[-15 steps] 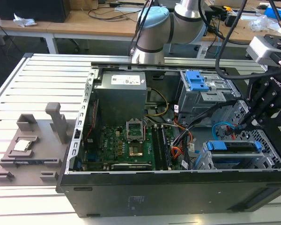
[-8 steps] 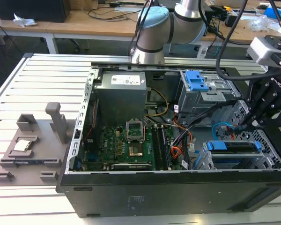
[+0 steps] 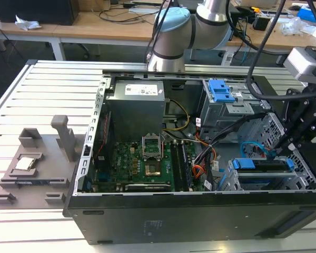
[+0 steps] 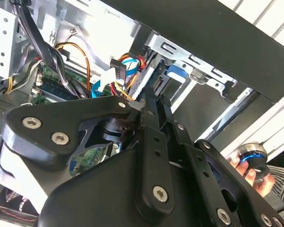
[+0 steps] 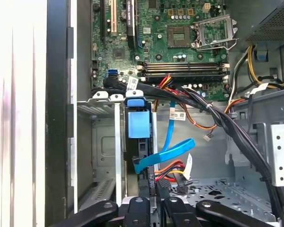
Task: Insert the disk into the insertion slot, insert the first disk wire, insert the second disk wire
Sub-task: 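Insert the first disk wire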
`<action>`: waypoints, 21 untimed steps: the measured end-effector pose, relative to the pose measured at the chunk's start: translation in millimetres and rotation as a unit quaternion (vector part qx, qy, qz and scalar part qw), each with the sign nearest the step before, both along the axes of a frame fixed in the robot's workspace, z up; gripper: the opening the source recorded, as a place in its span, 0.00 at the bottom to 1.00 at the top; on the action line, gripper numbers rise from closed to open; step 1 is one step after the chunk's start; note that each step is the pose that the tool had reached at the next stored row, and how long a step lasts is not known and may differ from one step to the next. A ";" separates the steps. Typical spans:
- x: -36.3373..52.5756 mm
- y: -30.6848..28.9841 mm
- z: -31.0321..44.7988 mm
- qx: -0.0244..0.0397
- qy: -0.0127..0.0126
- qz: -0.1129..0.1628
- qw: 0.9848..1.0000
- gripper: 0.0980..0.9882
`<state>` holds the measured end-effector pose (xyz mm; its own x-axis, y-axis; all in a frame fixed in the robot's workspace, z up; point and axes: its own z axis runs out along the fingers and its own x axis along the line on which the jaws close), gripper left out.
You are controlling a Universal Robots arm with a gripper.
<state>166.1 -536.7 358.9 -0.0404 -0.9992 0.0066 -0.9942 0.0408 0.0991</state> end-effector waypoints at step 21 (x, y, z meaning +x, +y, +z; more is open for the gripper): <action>4.2 -13.5 -6.0 0.000 0.003 0.000 1.000 0.09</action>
<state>170.3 -550.2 352.9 -0.0403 -0.9992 0.0069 -0.9936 0.0408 0.1055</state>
